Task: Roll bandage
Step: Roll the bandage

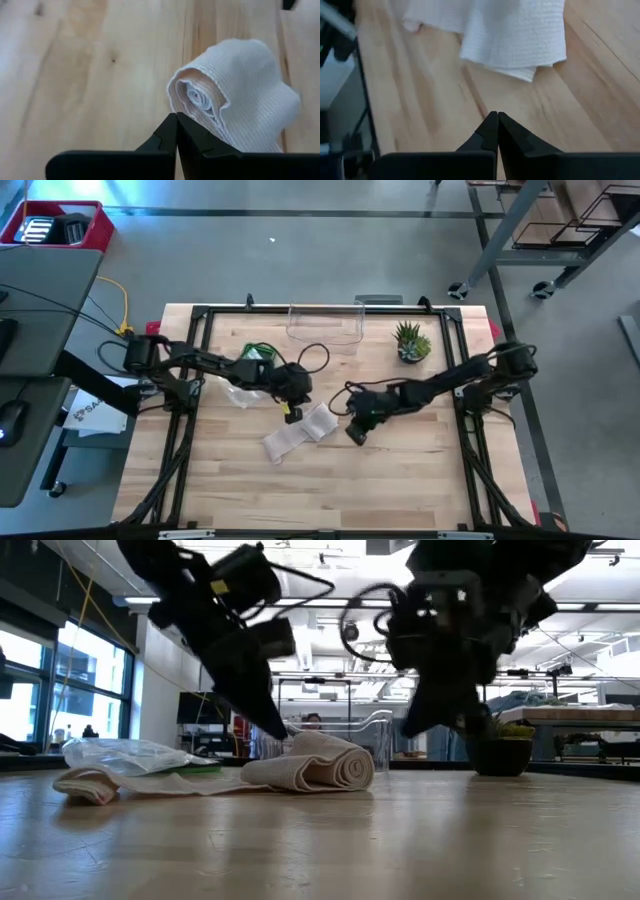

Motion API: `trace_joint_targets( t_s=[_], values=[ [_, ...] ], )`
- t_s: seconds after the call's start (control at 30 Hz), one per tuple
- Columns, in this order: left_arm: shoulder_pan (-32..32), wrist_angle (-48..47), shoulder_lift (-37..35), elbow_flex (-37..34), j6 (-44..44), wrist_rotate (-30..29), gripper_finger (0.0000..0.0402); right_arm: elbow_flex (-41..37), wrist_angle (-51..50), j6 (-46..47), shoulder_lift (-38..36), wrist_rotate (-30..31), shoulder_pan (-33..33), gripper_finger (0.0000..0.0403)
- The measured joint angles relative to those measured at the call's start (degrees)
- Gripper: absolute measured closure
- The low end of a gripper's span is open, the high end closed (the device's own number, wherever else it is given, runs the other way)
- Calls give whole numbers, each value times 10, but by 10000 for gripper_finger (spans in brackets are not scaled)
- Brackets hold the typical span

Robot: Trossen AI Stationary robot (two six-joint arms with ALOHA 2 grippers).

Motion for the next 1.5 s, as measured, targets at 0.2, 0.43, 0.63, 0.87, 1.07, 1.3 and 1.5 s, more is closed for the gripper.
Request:
trace_joint_targets(
  t_s=[0.2,0.43,0.63,0.87,1.07,1.3,1.5],
  values=[
    [-3,9,51,30,-9,5,401,55,1,38,88,44,7,403],
    [-17,14,106,66,-10,15,401,108,-29,36,122,52,-2,403],
    [-37,32,141,98,-24,9,401,131,-36,15,119,44,-2,403],
    [-23,-31,124,119,-10,4,402,143,-52,-13,118,35,-3,403],
    [-12,-52,112,119,4,16,401,143,-82,-30,118,2,-3,403],
    [-7,-106,89,119,29,-1,401,143,-111,-72,96,-35,-3,403],
    [13,-212,33,108,32,-18,401,143,-244,-154,22,-9,-3,403]
  ],
)
